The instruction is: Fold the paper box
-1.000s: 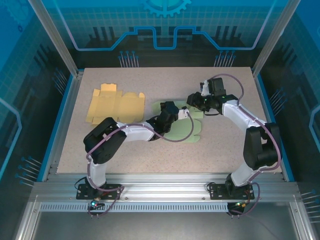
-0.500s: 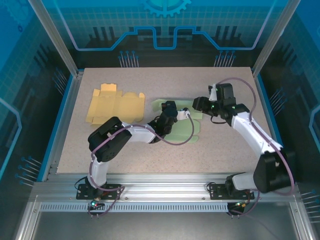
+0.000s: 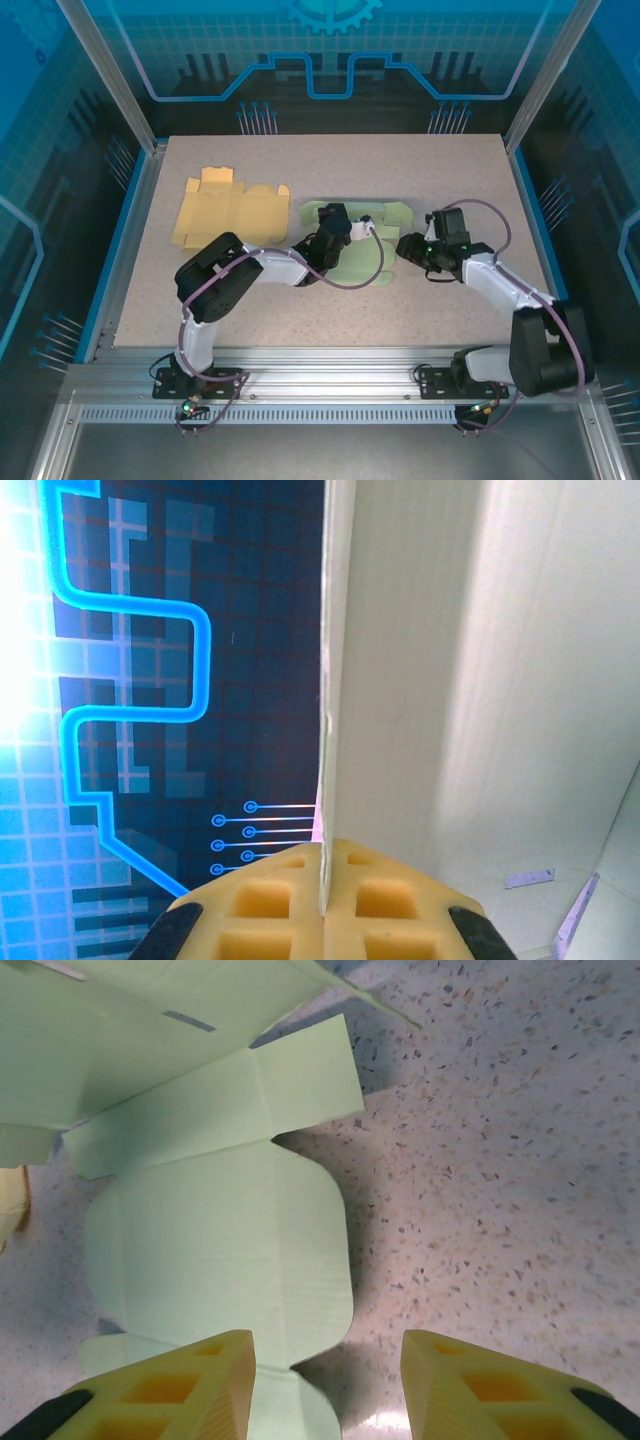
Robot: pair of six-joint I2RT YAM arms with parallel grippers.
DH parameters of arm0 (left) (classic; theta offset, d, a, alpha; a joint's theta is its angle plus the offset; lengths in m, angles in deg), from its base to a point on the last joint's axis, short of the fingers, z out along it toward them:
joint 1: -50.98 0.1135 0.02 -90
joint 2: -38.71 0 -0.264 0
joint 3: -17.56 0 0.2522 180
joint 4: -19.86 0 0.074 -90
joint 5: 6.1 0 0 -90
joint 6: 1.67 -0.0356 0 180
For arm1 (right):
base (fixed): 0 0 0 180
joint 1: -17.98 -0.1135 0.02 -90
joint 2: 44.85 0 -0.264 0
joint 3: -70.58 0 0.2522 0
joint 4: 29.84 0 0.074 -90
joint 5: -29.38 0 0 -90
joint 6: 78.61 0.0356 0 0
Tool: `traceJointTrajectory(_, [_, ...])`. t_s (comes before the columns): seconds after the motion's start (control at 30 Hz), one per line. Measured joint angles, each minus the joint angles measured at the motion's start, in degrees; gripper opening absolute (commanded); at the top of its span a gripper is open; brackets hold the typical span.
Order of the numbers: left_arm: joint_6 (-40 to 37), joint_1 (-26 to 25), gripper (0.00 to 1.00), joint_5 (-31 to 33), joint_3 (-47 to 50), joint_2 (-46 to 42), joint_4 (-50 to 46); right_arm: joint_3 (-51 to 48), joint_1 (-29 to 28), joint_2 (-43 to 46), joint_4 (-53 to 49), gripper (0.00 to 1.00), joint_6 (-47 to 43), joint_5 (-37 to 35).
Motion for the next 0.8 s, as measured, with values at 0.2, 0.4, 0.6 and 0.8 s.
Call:
traceJointTrajectory(0.2, [0.0,0.0,0.0,0.0,0.1,0.0,0.0,4.2,0.1,-9.5,3.6,0.44,0.0,0.0])
traceJointTrajectory(0.4, [0.0,0.0,0.0,0.0,0.1,0.0,0.1,8.0,0.1,-16.0,7.5,0.44,0.4,0.5])
traceJointTrajectory(0.6, [0.0,0.0,0.0,0.0,0.1,0.0,0.0,9.3,0.1,-20.0,9.5,0.45,1.1,0.4])
traceJointTrajectory(0.8, [0.0,0.0,0.0,0.0,0.1,0.0,0.1,11.1,0.1,-22.0,9.9,0.46,1.5,0.5])
